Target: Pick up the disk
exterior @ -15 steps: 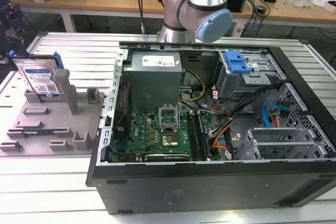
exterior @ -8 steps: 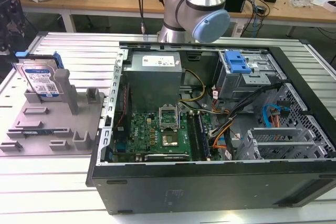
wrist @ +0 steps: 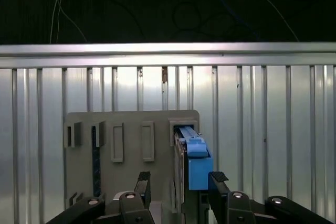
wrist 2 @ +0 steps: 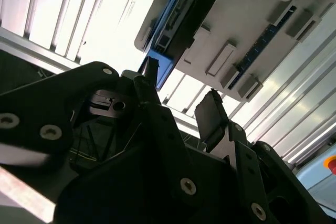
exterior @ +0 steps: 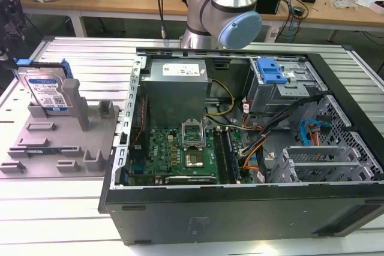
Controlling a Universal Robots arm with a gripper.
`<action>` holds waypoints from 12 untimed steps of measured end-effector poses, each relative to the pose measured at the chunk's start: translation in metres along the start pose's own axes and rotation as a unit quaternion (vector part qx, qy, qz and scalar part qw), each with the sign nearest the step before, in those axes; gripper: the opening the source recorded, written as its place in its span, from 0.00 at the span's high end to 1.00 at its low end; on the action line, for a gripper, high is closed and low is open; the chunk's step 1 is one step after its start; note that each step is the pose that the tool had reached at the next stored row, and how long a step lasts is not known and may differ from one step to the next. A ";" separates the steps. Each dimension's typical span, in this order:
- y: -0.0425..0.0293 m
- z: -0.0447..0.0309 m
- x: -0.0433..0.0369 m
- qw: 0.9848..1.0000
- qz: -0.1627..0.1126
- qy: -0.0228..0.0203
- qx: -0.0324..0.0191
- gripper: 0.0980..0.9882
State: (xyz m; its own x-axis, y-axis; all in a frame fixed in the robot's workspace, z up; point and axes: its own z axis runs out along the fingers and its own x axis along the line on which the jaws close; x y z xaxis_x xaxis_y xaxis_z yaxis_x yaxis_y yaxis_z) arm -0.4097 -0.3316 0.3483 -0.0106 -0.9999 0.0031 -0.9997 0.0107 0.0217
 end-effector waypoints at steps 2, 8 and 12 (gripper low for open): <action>0.0000 0.0000 0.0000 1.000 0.000 0.000 0.000 0.48; 0.0002 0.0006 -0.0005 1.000 0.000 0.000 0.000 0.48; 0.0000 0.0049 -0.0051 1.000 -0.001 0.000 0.000 0.48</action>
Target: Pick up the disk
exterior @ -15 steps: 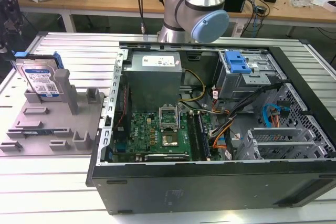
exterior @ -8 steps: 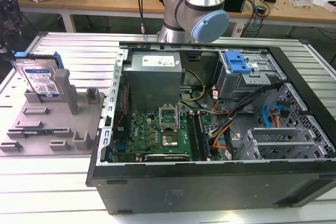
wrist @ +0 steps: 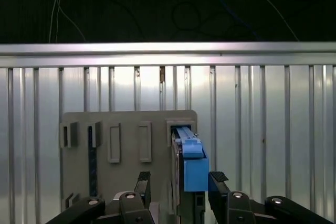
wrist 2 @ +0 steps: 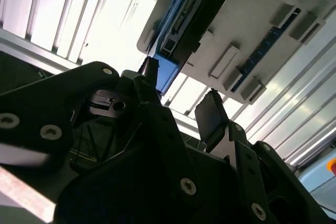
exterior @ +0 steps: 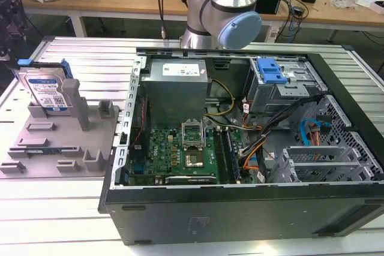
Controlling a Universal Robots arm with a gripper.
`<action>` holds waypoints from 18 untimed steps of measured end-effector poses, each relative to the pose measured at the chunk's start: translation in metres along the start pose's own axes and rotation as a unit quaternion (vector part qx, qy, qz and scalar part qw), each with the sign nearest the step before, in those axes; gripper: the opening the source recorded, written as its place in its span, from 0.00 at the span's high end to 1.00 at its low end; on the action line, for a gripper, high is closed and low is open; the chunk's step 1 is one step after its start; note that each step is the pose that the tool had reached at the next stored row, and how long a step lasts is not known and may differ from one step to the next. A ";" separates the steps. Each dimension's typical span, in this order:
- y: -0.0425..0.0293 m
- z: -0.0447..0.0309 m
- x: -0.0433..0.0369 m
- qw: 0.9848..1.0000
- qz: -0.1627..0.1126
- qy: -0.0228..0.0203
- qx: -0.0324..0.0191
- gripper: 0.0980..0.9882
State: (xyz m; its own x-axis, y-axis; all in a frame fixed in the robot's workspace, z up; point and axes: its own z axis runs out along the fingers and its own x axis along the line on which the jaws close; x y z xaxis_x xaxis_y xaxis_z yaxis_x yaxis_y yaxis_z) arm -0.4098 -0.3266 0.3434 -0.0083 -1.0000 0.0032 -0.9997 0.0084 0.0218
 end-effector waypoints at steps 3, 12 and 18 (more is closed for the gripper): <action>0.0000 0.0037 -0.0028 1.000 -0.002 0.000 0.000 0.48; 0.0037 0.0162 -0.0135 1.000 -0.010 0.000 0.000 0.48; 0.0043 0.0210 -0.0133 1.000 -0.014 0.000 0.000 0.48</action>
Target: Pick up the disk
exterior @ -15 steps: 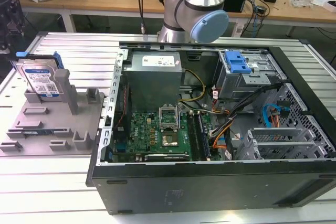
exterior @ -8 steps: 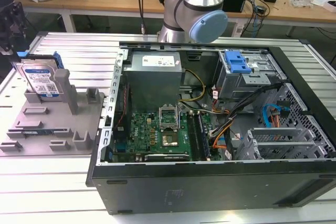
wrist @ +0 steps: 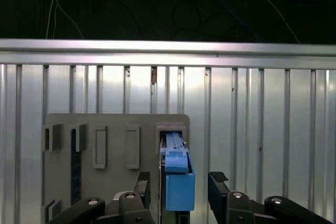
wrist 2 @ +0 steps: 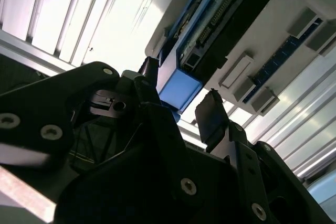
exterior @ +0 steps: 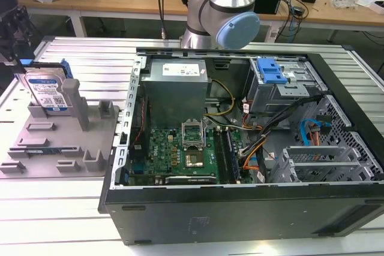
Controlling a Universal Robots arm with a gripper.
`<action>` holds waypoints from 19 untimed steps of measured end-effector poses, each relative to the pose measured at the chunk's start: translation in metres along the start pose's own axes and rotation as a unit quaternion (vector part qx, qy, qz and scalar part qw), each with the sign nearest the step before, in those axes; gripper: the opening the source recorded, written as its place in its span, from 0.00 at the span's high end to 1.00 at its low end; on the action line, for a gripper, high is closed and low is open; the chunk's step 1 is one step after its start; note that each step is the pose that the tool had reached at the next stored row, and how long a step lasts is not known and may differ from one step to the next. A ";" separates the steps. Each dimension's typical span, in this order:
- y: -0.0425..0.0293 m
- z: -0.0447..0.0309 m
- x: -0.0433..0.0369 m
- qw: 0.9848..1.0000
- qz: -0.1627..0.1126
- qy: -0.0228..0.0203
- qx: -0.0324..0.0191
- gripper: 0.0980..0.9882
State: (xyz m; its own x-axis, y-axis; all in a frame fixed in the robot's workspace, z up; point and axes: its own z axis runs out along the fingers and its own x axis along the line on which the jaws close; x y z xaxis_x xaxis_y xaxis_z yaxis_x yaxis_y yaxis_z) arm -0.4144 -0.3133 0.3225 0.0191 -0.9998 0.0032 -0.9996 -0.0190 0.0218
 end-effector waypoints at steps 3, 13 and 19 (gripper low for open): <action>0.0000 0.0017 0.0015 1.000 -0.001 0.000 0.000 0.48; -0.0001 0.0068 0.0036 1.000 -0.001 0.000 0.000 0.48; -0.0002 0.0102 0.0036 1.000 -0.001 0.000 0.000 0.65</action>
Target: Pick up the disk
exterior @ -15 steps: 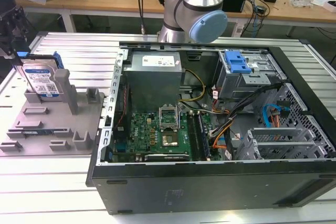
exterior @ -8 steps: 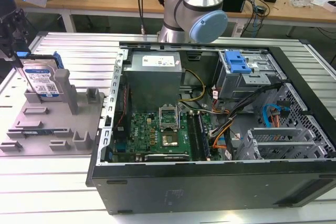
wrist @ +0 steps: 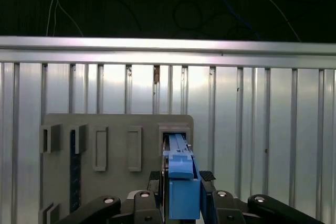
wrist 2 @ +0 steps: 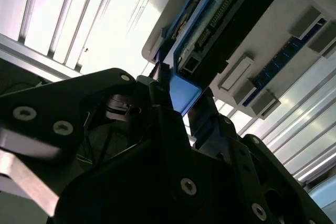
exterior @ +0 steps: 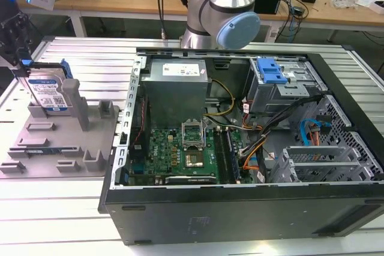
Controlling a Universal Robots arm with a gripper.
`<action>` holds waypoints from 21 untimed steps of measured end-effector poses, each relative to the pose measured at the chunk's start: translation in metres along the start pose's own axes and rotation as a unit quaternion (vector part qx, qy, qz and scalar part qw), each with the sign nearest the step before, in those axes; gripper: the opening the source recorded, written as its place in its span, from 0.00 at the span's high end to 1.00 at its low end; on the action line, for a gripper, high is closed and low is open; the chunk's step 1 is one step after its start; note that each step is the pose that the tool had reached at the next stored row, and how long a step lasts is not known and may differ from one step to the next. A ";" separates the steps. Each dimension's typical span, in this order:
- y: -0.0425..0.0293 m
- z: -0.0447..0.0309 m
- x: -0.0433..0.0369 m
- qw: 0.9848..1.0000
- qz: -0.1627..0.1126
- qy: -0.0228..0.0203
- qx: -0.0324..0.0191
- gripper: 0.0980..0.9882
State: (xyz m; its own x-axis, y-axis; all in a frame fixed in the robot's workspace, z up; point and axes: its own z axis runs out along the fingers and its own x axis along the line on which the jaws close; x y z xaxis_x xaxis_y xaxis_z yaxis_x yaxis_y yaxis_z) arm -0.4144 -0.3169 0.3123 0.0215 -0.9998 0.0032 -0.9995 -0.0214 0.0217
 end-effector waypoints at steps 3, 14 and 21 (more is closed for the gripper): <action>0.0000 0.0012 0.0000 1.000 0.000 0.000 0.000 0.65; -0.0002 0.0076 0.0000 1.000 0.000 0.000 0.000 0.65; -0.0003 0.0109 0.0000 1.000 0.000 0.000 0.000 0.65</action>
State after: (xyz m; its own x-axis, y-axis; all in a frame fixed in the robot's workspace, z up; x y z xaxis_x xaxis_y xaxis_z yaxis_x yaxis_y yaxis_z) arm -0.4144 -0.3169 0.3014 0.0215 -0.9998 0.0032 -0.9995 -0.0214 0.0217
